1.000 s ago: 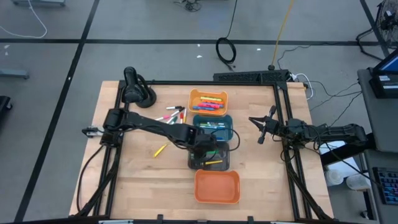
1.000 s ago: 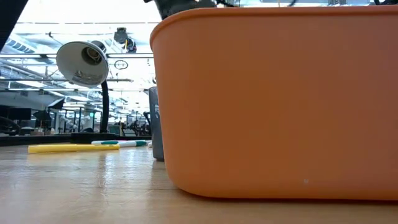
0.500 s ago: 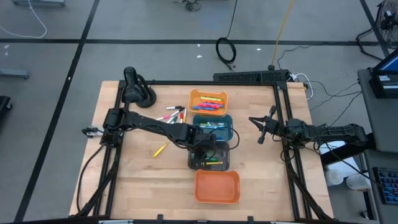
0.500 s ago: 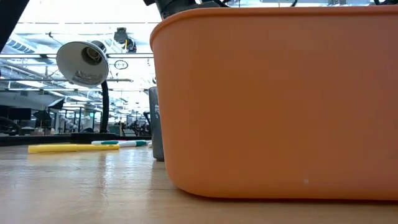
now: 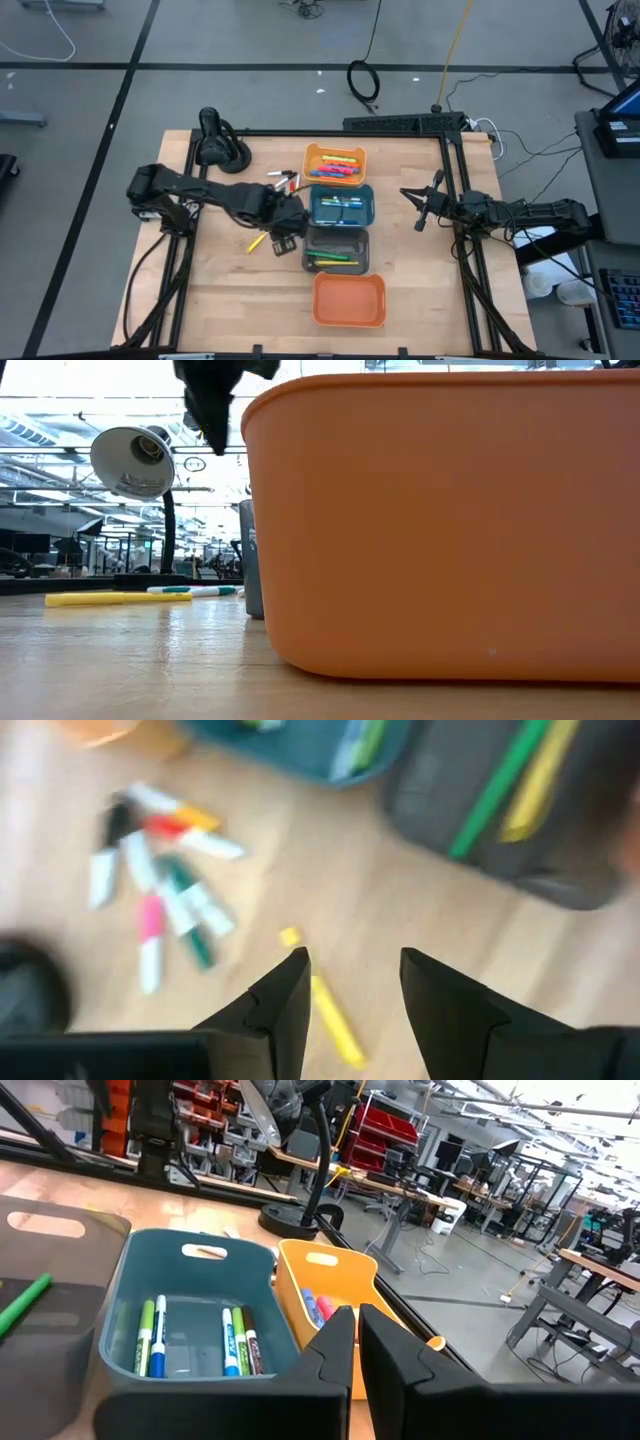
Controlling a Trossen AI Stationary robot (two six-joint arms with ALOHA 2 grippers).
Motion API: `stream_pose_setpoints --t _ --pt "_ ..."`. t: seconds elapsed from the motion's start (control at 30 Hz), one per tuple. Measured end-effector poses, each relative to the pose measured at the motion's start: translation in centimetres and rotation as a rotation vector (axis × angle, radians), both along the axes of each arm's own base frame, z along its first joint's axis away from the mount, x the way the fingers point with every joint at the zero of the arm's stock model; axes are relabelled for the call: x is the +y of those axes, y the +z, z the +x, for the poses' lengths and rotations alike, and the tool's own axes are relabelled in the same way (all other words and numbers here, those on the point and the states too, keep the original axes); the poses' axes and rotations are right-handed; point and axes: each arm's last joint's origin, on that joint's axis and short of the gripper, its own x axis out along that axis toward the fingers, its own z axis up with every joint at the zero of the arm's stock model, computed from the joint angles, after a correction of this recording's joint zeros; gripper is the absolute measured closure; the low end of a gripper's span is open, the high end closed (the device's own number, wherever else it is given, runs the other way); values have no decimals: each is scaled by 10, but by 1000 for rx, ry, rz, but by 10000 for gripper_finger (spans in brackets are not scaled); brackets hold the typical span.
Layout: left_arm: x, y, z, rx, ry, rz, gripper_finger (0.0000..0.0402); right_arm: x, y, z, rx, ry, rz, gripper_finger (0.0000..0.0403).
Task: Pick & Place Markers
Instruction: Put the yellow pen into the gray bin
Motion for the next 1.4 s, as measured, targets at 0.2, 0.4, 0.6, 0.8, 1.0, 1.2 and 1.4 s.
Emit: stream_pose_setpoints --t 0.2,0.4,0.6,0.8,1.0,1.2,1.4 --pt "1 -18 -20 91 161 -77 240 0 0 0 0 0 0 392" --pt "5 -64 -33 187 288 -53 240 0 0 0 0 0 0 392" --pt "14 -103 -44 243 333 -102 231 0 0 0 0 0 0 392" --pt "24 -124 -54 281 371 -118 188 0 0 0 0 0 0 392" --pt "23 -136 -55 255 361 -173 157 0 0 0 0 0 0 392" --pt "21 -137 -53 234 345 -191 156 0 0 0 0 0 0 392" --pt "21 -138 -54 234 353 -191 156 0 0 0 0 0 0 392"
